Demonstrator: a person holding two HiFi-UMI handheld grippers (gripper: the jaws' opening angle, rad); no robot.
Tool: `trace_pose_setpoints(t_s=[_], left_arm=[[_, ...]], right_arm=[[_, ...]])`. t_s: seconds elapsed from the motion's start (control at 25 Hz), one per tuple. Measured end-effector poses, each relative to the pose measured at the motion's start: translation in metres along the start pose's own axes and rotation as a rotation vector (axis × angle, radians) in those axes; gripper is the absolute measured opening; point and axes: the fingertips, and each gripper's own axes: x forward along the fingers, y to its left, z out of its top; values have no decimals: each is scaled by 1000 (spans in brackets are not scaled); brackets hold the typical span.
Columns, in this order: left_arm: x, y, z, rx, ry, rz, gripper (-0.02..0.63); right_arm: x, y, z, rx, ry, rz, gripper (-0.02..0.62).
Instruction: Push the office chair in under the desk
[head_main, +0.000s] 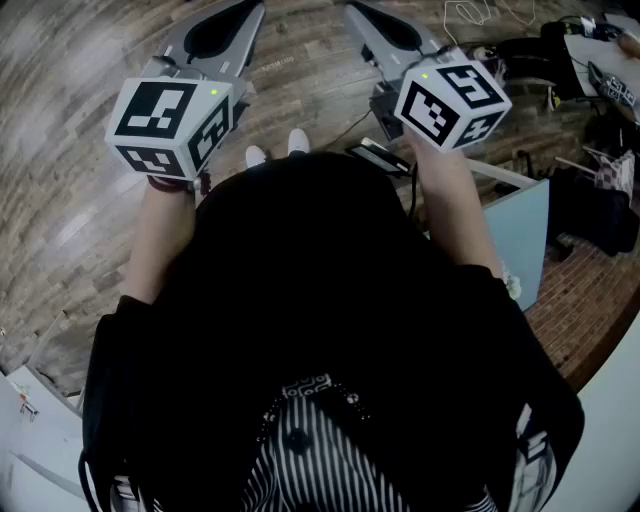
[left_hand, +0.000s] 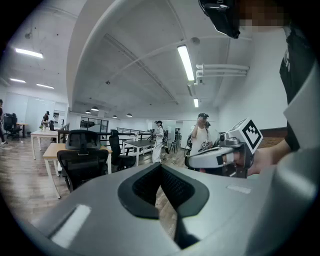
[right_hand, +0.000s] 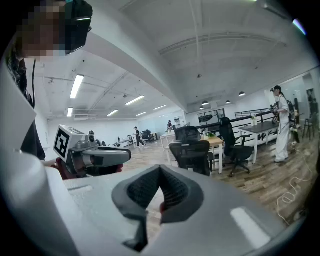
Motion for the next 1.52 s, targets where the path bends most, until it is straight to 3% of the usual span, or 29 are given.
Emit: trace_pose_setpoints(t_s=[0.56,1.24,1.52], left_arm=[[11,-8,-11,5,54,0,2],[21,8,-34,8,158,176,0],[49,-6,-36,-12,168,188,0]], right_arm=[[-3,-15,-14,72,28,28,0],[49,-44,-32,159,41,216,0],[32,-77,-29,188,20,223,0]])
